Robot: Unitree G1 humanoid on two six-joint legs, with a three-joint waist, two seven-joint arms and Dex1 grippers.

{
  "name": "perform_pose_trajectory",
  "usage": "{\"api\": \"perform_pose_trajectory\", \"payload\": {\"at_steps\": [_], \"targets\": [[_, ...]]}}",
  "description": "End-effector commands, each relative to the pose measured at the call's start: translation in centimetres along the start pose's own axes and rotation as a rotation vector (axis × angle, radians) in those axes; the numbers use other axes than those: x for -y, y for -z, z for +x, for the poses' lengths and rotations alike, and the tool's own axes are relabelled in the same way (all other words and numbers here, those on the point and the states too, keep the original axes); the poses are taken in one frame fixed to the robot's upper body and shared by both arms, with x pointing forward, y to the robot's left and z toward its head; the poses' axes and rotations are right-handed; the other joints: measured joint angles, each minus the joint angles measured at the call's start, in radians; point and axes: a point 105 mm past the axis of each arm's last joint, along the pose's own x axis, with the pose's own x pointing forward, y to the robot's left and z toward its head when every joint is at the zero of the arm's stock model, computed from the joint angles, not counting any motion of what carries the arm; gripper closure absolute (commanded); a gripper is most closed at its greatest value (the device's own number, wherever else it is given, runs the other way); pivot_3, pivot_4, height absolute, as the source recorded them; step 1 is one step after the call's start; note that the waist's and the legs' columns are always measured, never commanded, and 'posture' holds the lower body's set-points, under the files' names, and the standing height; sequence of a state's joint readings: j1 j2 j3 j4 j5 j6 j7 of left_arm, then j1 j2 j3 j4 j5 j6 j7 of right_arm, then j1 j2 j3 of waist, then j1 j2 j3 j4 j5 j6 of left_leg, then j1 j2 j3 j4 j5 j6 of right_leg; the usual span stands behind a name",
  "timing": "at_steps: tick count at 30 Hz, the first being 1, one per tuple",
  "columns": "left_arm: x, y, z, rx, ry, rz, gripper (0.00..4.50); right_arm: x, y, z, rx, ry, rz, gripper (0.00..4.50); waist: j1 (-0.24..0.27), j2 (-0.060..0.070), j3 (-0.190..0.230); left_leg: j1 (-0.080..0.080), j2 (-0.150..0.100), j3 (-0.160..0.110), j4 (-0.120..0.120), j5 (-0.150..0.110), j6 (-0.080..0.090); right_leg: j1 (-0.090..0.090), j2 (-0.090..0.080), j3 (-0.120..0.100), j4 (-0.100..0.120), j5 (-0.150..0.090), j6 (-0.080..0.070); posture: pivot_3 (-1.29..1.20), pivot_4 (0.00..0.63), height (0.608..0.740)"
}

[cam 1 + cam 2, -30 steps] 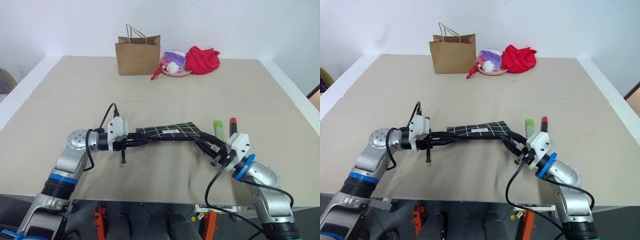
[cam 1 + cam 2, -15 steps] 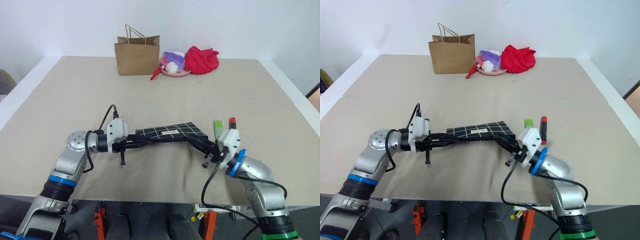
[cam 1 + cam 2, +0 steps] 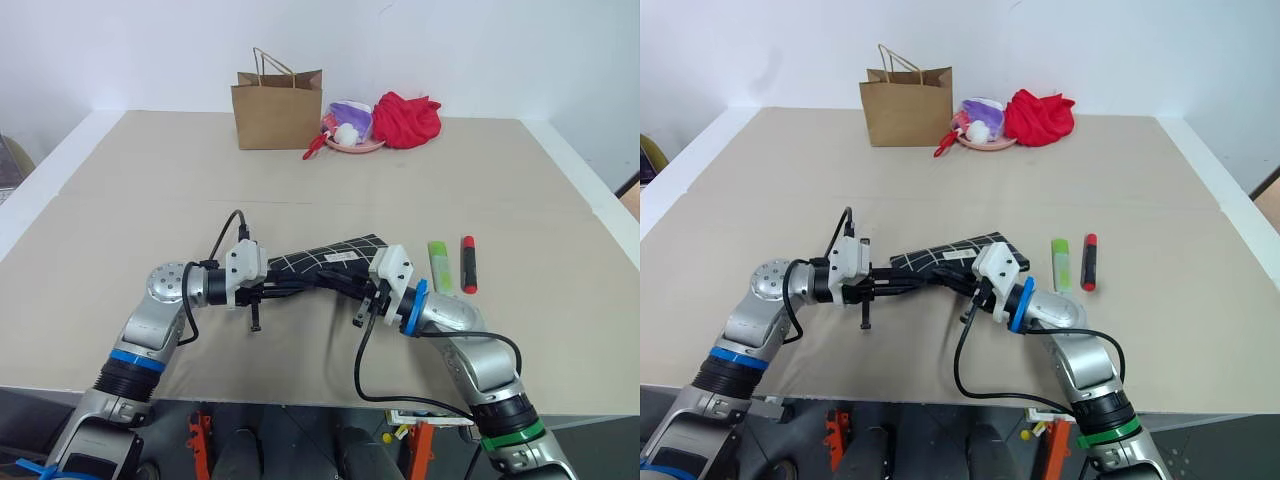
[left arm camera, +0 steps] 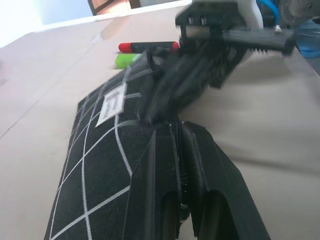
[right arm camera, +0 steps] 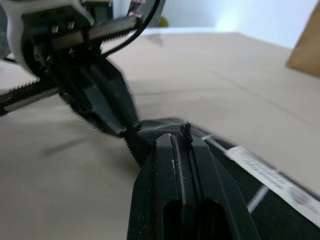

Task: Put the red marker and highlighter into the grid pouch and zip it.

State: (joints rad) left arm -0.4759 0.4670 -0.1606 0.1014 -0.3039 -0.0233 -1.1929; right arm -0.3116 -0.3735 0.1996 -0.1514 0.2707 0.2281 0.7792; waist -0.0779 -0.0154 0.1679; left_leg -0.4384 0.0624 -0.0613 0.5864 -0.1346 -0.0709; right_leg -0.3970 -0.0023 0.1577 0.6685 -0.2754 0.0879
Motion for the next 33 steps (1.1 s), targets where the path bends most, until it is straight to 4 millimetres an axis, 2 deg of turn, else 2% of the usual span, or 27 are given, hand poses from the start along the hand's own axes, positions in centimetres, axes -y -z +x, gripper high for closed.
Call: {"api": "perform_pose_trajectory", "payload": {"at_steps": [1, 9, 12, 16, 19, 21, 23, 25, 28, 33], "targets": [[-0.2, -1.2, 0.5, 0.031, 0.007, 0.064, 4.50, -1.2, -1.4, 0.9, 0.035, -0.045, -0.017, 4.39, 0.000, 0.000, 0.000, 0.000, 0.000, 0.000, 0.000, 0.000, 0.000, 0.000, 0.000, 0.000, 0.000, 0.000, 0.000, 0.00, 0.150, 0.740], [-0.2, -1.1, 0.8, 0.034, 0.005, 0.065, 4.50, -1.1, -2.2, 1.3, 0.045, -0.044, -0.020, 4.39, 0.000, 0.000, 0.000, 0.000, 0.000, 0.000, 0.000, 0.000, 0.000, 0.000, 0.000, 0.000, 0.000, 0.000, 0.000, 0.00, 0.150, 0.740], [-0.3, -1.4, 0.9, 0.046, 0.000, 0.062, 4.50, -0.8, -2.9, 0.9, 0.076, -0.038, 0.010, 3.53, 0.000, 0.000, 0.000, 0.000, 0.000, 0.000, 0.000, 0.000, 0.000, 0.000, 0.000, 0.000, 0.000, 0.000, 0.000, 0.00, 0.150, 0.740], [-0.4, -1.6, 0.8, 0.057, -0.004, 0.056, 4.50, -0.3, -3.8, 0.0, 0.100, -0.015, 0.008, 1.58, 0.000, 0.000, 0.000, 0.000, 0.000, 0.000, 0.000, 0.000, 0.000, 0.000, 0.000, 0.000, 0.000, 0.000, 0.000, 0.00, 0.150, 0.740], [-0.3, -1.7, 0.3, 0.059, -0.012, 0.039, 4.50, 2.8, -5.2, -2.9, 0.153, 0.144, 0.053, 0.17, 0.000, 0.000, 0.000, 0.000, 0.000, 0.000, 0.000, 0.000, 0.000, 0.000, 0.000, 0.000, 0.000, 0.000, 0.000, 0.00, 0.150, 0.740], [-0.3, -1.7, -0.1, 0.060, -0.018, 0.023, 4.50, 5.7, -5.6, -5.8, 0.171, 0.310, 0.093, 0.08, 0.000, 0.000, 0.000, -0.001, 0.000, 0.000, 0.000, 0.000, 0.000, 0.000, 0.000, 0.000, 0.000, 0.000, 0.000, 0.00, 0.150, 0.740], [-0.4, -1.7, -0.5, 0.060, -0.026, 0.004, 4.50, 8.6, -4.7, -9.0, 0.141, 0.511, 0.117, 0.08, 0.005, -0.001, 0.000, -0.001, 0.000, 0.000, 0.000, 0.000, 0.000, 0.000, 0.000, 0.000, 0.000, 0.000, 0.000, 0.00, 0.150, 0.740], [-0.4, -1.7, -0.9, 0.061, -0.031, -0.014, 4.50, 10.1, -3.5, -11.5, 0.108, 0.659, 0.135, 0.08, 0.006, -0.001, 0.000, -0.001, 0.000, 0.000, 0.000, 0.000, 0.000, 0.000, -0.001, 0.000, -0.001, 0.000, 0.000, 0.00, 0.150, 0.740], [-0.8, -2.0, -1.5, 0.083, -0.051, -0.074, 4.50, 9.7, -1.8, -12.7, 0.069, 0.733, 0.175, 0.08, 0.004, -0.001, 0.000, 0.000, 0.000, 0.000, -0.002, 0.000, 0.000, 0.000, 0.000, 0.000, 0.000, 0.000, 0.000, 0.00, 0.150, 0.740], [-0.7, -2.0, -1.8, 0.076, -0.032, -0.103, 4.50, 8.2, 0.3, -12.3, 0.026, 0.755, 0.184, 0.08, -0.010, 0.000, 0.000, 0.000, 0.000, 0.000, -0.003, 0.000, 0.000, -0.002, 0.000, 0.000, 0.000, 0.000, -0.001, 0.00, 0.150, 0.740]]}}
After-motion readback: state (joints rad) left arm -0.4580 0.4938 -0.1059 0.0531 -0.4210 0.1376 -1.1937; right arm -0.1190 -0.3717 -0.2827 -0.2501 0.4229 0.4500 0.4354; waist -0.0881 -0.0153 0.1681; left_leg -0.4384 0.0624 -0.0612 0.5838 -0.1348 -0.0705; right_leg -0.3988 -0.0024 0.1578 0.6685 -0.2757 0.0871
